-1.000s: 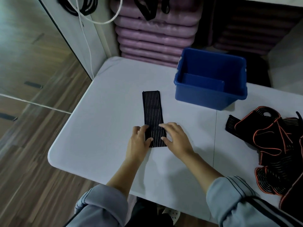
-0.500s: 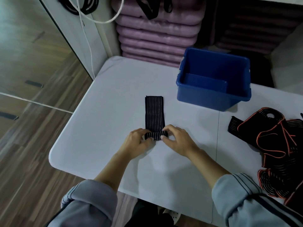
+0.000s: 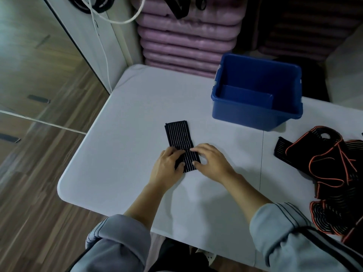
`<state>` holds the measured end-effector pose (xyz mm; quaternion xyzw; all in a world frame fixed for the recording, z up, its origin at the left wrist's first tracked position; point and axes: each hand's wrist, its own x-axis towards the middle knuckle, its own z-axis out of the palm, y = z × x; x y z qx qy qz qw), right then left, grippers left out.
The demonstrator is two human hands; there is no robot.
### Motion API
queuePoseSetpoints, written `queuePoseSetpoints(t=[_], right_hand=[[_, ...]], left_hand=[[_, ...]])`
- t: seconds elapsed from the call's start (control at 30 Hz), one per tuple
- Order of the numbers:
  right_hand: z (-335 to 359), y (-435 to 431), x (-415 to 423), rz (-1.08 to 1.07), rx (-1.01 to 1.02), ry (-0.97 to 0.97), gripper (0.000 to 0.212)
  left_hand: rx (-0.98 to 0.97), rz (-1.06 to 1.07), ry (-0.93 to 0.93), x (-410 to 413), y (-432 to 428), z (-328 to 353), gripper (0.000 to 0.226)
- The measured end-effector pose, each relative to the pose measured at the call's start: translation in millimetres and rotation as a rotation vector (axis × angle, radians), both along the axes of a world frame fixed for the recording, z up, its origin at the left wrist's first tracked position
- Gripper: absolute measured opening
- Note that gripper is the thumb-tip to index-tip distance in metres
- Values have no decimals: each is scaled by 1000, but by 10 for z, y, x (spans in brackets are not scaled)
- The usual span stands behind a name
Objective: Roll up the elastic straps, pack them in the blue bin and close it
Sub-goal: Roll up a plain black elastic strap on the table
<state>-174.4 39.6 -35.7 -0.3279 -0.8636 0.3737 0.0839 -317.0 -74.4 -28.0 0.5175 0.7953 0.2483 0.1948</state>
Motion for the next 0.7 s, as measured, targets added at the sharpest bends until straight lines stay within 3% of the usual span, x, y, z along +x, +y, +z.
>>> queuePoseSetpoints(t=[0.13,0.3,0.37,0.43,0.53,0.7], right_hand=[[8,49,85,128,-1,-79,71],[96,67,-42,68,-73,-91,41],[113,64,-119,-7,-151,-122,26],[112,51,-195,-98,-161,-146,28],[101,5,-301,-174,-97,-188,24],[164,-65,-449,-156,-213,-135,55]], left_hand=[[-49,-122,38,-68,-120,-79,69],[10,-13,-132,-71,-82,15,59],[-50,88,-248,-82,-30,85,40],[-128,225,-332,-111,43,109,23],[-196,387,-343,-123,131,103,30],[-122,469,-377,-103,165,35,37]])
